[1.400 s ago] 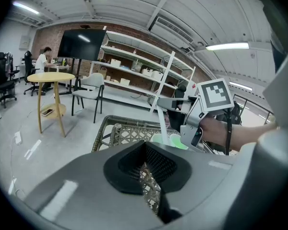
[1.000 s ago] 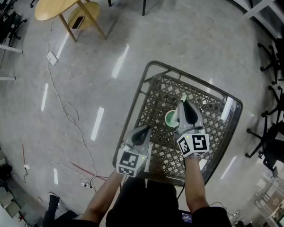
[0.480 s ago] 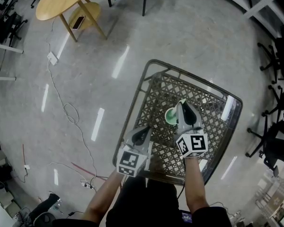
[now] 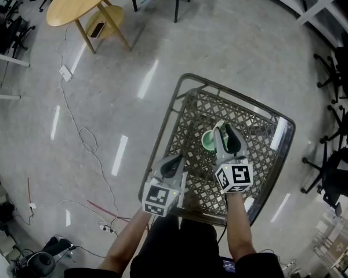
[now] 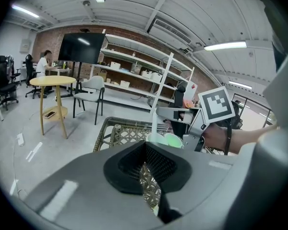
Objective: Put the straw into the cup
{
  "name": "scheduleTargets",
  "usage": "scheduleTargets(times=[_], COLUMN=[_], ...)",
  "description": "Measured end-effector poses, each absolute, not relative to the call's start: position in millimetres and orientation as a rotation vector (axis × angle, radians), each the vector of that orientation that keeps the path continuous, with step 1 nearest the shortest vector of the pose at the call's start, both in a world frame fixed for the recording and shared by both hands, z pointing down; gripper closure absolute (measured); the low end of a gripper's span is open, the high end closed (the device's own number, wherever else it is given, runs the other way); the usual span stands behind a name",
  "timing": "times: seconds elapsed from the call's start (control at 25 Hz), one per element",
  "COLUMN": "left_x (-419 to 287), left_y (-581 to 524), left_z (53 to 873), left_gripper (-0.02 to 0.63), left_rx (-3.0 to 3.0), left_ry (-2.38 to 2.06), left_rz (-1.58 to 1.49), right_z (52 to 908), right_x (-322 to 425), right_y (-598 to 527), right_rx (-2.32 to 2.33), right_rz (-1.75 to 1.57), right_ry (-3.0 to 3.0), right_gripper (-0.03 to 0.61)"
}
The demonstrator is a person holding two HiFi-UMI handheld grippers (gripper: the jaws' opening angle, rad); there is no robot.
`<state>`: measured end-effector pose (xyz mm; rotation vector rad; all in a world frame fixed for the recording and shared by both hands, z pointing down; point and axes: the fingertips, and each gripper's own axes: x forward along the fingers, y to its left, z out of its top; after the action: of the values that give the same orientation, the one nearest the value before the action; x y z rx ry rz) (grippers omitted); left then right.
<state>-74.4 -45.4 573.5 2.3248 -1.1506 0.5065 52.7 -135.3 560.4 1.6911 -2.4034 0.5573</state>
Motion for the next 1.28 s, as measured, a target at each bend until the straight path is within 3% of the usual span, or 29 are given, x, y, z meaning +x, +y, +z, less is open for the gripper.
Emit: scheduleTargets(times=[0.64,1.28], left_x=[-79.7,-93.0], left_y=[-35.2,-5.5], left_z=[478.9,404.9], left_gripper=[0.607,0.607], left_rx=[2.431,2.514], left_ry=[-1.233,-1.287], left_rz=[0.431,0.369], right_z=[485.1,408.7], right_x=[41.5,29.5], right_y=[-81.9,-22.2], right_rx=[1.579,1.618], right_rz=[0.513,0.406], right_ry=[-2.464,-2.48], right_gripper=[0.453,0.496])
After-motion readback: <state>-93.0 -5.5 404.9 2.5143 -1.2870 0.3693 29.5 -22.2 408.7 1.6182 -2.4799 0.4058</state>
